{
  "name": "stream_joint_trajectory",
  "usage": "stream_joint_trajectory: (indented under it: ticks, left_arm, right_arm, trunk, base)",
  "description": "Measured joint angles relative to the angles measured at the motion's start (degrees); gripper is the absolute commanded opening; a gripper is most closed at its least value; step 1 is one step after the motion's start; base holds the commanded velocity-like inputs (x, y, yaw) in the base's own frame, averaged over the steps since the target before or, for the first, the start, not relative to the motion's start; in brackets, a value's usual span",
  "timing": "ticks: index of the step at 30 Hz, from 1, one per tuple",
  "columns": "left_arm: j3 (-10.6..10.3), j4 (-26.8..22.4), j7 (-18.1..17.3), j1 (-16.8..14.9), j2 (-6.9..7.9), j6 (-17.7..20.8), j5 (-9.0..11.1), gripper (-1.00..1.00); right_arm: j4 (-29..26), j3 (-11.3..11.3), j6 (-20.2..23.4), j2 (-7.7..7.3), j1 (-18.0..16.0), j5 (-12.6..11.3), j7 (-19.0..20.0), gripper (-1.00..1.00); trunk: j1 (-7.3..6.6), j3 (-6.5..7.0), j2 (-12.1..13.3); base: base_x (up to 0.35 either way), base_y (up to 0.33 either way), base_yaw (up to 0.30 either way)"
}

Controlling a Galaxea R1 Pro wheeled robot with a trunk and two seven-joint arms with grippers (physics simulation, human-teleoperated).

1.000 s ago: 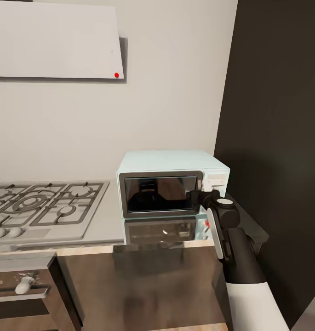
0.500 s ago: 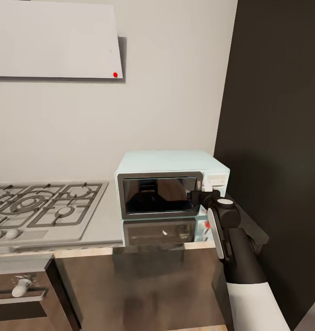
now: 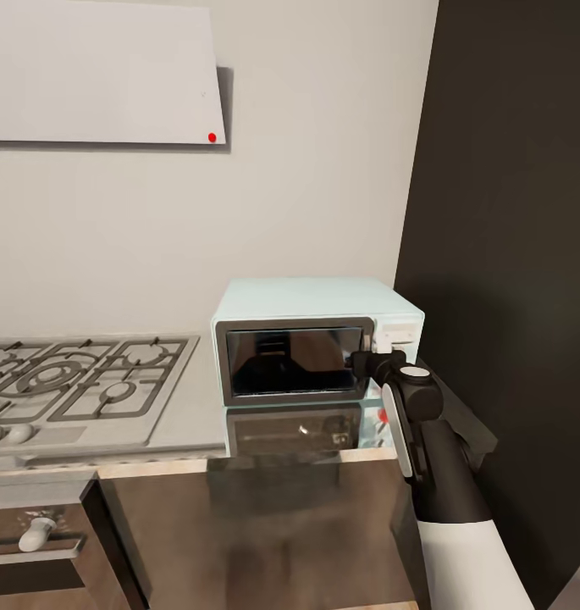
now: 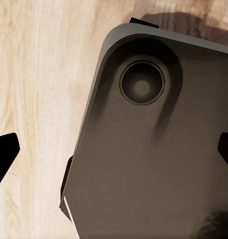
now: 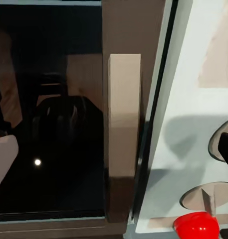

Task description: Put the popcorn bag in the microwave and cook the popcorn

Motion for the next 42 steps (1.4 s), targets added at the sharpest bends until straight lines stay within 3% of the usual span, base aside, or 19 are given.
stream_joint_trajectory:
  ticks: [13, 14, 18, 22, 38, 42]
  left_arm:
    - [0.0, 0.0, 0.0, 0.0, 0.0, 0.0, -0.03, 1.0]
    - [0.0, 0.0, 0.0, 0.0, -0.01, 0.0, -0.03, 1.0]
    - [0.0, 0.0, 0.0, 0.0, -0.05, 0.0, -0.02, 1.0]
    - [0.01, -0.01, 0.0, 0.01, -0.04, 0.0, -0.01, 1.0]
    - [0.11, -0.01, 0.0, 0.01, -0.06, 0.0, -0.04, 1.0]
    - [0.17, -0.02, 0.01, 0.02, -0.08, 0.0, -0.04, 1.0]
  right_arm:
    - [0.0, 0.04, -0.07, 0.03, -0.01, -0.02, -0.33, 1.0]
    - [0.0, 0.02, -0.08, 0.04, -0.01, -0.01, -0.4, -1.0]
    - [0.0, 0.05, -0.09, 0.05, -0.01, 0.01, -0.45, -1.0]
    - [-0.02, 0.01, 0.01, 0.03, -0.01, 2.19, -0.46, -1.0]
    - [-0.06, 0.0, 0.06, 0.01, -0.01, 2.11, -0.56, -1.0]
    - [-0.04, -0.03, 0.15, -0.07, -0.01, 3.44, -0.58, -1.0]
  trunk:
    - [0.0, 0.0, 0.0]
    - [0.0, 0.0, 0.0]
    - [0.0, 0.0, 0.0]
    - [0.0, 0.0, 0.0]
    - [0.01, 0.0, 0.0]
    - [0.02, 0.0, 0.0]
  base:
    - [0.0, 0.0, 0.0]
    - [0.0, 0.0, 0.0]
    - [0.0, 0.0, 0.0]
    - [0.0, 0.0, 0.0]
    - [-0.009, 0.002, 0.0]
    - [-0.145, 0.075, 0.0]
